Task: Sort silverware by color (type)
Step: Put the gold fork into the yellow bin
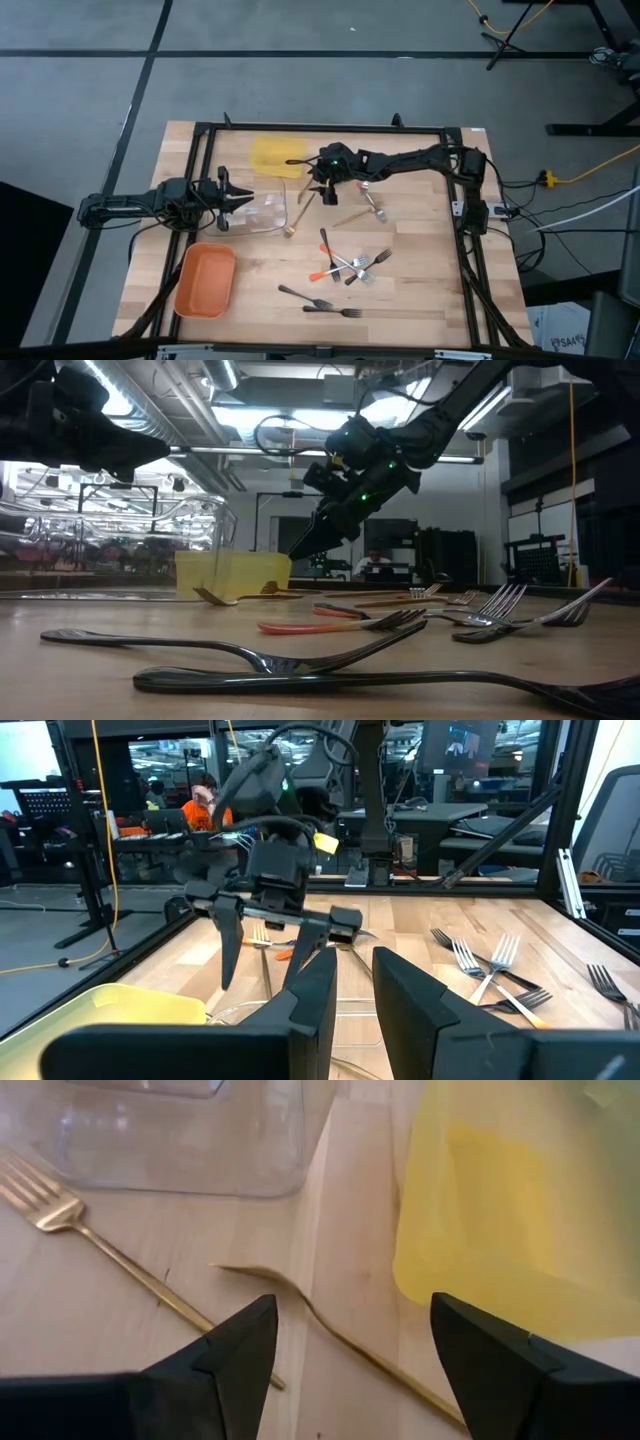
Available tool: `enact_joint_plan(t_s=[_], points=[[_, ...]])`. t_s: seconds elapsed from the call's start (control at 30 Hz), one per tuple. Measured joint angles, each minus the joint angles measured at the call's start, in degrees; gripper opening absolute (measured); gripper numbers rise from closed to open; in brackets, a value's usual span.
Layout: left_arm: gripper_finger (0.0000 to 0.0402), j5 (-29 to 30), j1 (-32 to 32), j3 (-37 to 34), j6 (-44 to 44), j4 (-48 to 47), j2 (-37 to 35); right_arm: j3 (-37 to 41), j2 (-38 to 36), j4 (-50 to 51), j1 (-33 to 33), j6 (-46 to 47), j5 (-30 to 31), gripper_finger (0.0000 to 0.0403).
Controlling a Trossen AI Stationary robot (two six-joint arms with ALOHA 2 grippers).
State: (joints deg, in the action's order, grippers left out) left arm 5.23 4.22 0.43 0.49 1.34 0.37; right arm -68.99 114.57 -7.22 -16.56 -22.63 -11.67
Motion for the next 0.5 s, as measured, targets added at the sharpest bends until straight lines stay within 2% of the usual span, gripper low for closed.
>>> enact_joint_plan(t_s=[0.37, 0.5], points=[[0.0063, 0.00, 0.01, 0.00, 0.00, 0.00, -0.01, -0.02, 4.55, -2.48, 0.02, 0.35, -0.03, 0.0253], [0.0063, 0.01, 0.00, 0.00, 0.02, -0.01, -0.01, -0.04, 5.38, -3.84, 0.02, 2.37, -2.17, 0.0253]])
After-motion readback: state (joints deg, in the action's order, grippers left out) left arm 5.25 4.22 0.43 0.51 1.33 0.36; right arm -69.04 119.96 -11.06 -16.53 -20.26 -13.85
